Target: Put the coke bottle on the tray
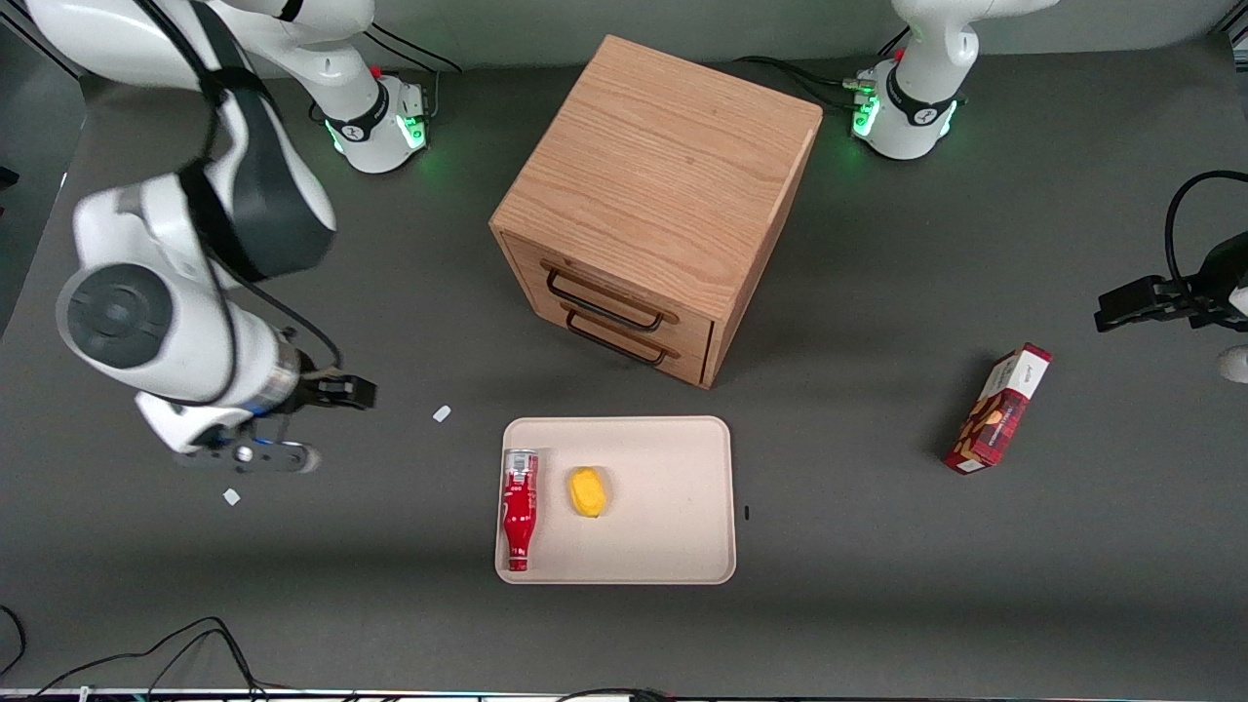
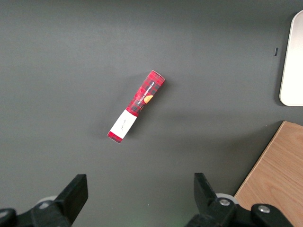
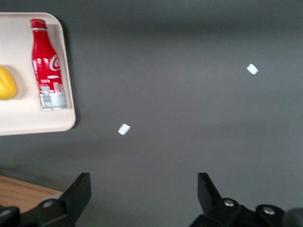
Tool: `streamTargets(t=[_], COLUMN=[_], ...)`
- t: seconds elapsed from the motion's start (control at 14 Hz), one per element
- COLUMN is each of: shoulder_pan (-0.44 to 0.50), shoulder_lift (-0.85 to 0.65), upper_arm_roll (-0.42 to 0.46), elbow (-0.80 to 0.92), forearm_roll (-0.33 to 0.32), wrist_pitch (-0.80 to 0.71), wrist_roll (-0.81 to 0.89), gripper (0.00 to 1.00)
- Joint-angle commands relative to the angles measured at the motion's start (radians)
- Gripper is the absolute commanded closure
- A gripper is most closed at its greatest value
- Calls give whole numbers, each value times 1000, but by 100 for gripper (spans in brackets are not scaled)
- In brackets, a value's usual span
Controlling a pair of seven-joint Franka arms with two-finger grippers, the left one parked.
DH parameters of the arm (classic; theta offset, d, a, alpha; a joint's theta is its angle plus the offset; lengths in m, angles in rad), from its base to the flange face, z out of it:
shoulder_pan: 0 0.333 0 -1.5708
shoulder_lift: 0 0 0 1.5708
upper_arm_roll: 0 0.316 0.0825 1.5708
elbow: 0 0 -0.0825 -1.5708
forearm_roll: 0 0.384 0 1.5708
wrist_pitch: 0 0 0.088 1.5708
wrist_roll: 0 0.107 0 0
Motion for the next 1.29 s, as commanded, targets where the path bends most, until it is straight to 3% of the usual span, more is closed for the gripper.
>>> streamTargets(t=[0.0,0.14,0.29,0.57,0.93,1.21], shoulder_pan=[-204,-315,-279,25,275,276], shoulder_lift=[-137,-188,-240,-392,-562,-572], upper_arm_roll=[138,241,222,-183,-459,-452], elbow=[-151,-206,-252,-312,-468,-529], forearm_roll=[13,13,23,210,215,218], wrist_pitch=[15,15,14,11,-9,-29], wrist_roll=[-77,-80,-82,-177,-255,-297], gripper=[0,0,0,0,0,0])
